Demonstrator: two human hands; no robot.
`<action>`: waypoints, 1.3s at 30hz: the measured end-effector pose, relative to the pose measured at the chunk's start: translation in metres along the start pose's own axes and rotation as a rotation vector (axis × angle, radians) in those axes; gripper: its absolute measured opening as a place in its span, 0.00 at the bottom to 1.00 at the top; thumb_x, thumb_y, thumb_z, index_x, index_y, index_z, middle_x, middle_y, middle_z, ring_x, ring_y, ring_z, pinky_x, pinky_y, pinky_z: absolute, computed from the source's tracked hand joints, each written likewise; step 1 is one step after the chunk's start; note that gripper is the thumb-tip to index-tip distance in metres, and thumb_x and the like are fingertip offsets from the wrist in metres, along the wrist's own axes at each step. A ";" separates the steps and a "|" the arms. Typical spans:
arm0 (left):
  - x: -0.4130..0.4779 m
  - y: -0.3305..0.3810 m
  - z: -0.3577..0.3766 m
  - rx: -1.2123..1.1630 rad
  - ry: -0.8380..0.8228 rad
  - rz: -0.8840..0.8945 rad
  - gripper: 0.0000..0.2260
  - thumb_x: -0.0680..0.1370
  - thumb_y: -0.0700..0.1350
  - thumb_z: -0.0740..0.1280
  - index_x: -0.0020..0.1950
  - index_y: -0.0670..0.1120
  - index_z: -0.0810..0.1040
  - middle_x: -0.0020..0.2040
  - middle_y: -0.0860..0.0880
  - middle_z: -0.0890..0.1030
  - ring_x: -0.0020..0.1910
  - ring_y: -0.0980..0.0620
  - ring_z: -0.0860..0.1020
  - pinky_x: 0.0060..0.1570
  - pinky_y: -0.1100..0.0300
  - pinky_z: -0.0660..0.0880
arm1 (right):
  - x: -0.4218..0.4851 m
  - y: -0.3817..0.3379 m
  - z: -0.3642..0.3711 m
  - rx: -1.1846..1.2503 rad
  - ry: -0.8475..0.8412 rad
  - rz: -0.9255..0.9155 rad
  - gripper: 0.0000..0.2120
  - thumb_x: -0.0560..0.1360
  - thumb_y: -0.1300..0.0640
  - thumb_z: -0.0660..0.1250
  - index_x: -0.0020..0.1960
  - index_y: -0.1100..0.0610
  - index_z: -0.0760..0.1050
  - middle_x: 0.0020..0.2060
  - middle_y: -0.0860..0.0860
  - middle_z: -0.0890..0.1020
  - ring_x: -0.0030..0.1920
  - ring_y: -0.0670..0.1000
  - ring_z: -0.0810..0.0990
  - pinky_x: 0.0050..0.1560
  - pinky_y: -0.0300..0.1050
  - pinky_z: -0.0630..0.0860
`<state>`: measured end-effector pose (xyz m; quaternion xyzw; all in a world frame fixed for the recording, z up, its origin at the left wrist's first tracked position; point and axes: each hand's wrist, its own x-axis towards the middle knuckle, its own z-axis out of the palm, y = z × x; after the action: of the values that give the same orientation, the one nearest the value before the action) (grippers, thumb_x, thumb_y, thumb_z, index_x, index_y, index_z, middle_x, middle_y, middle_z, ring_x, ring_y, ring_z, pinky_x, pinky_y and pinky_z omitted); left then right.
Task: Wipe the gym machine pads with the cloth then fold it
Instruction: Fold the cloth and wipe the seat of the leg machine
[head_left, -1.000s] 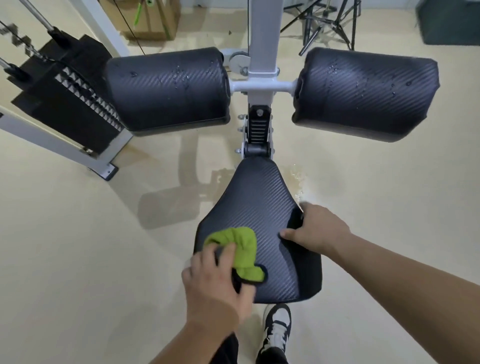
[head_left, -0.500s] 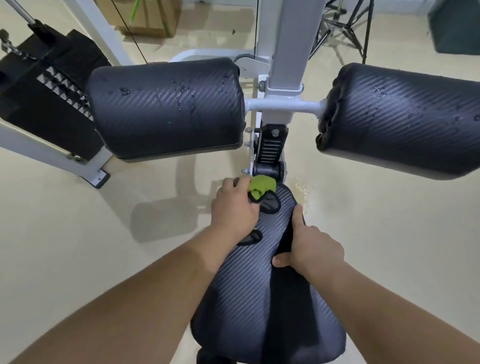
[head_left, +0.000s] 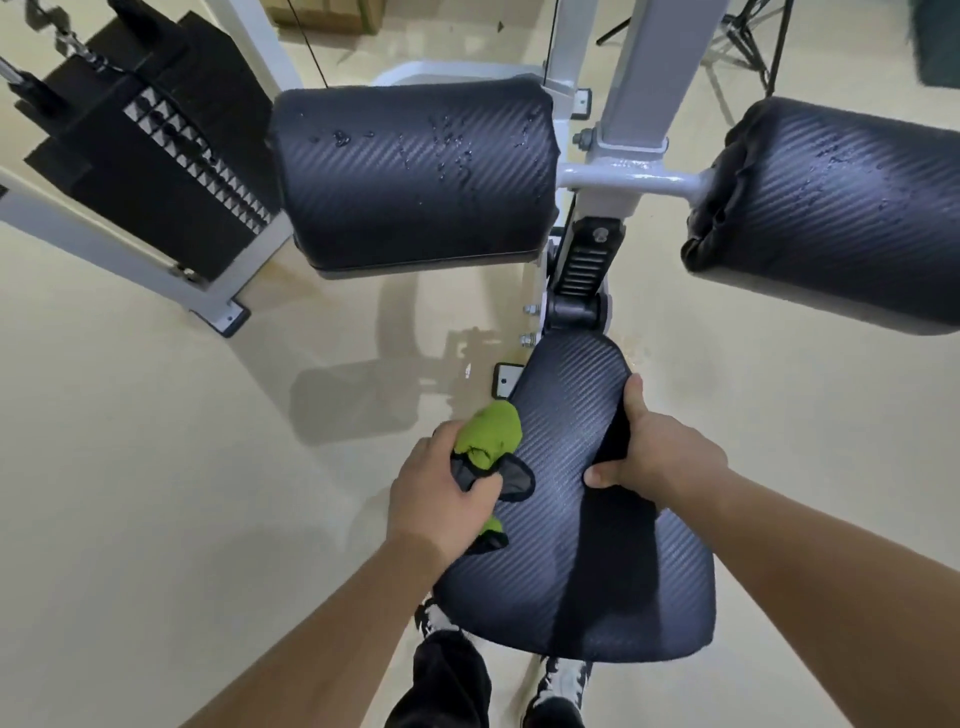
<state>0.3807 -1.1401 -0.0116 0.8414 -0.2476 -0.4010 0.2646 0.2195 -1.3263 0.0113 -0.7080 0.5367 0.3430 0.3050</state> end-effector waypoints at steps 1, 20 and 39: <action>-0.016 -0.010 0.001 -0.032 0.040 -0.059 0.22 0.69 0.52 0.68 0.63 0.63 0.73 0.54 0.57 0.77 0.55 0.52 0.78 0.60 0.49 0.77 | 0.000 0.000 0.000 0.002 -0.002 0.003 0.65 0.70 0.40 0.79 0.81 0.44 0.27 0.59 0.52 0.83 0.46 0.57 0.84 0.52 0.52 0.81; 0.032 0.064 0.042 0.647 -0.033 0.410 0.29 0.76 0.49 0.69 0.76 0.60 0.66 0.74 0.49 0.65 0.69 0.42 0.66 0.65 0.45 0.67 | -0.002 0.013 -0.001 0.070 -0.017 -0.090 0.61 0.68 0.31 0.75 0.82 0.38 0.34 0.62 0.47 0.82 0.63 0.54 0.81 0.51 0.47 0.75; -0.061 0.147 0.177 1.200 -0.460 0.806 0.19 0.76 0.45 0.68 0.67 0.55 0.74 0.63 0.49 0.74 0.64 0.45 0.71 0.67 0.45 0.63 | -0.050 0.163 0.032 0.953 -0.113 0.254 0.16 0.75 0.67 0.60 0.61 0.58 0.76 0.52 0.57 0.81 0.45 0.55 0.78 0.43 0.47 0.76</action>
<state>0.1746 -1.2538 0.0206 0.5805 -0.7606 -0.2351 -0.1710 0.0467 -1.3124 0.0230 -0.3990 0.6984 0.1316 0.5794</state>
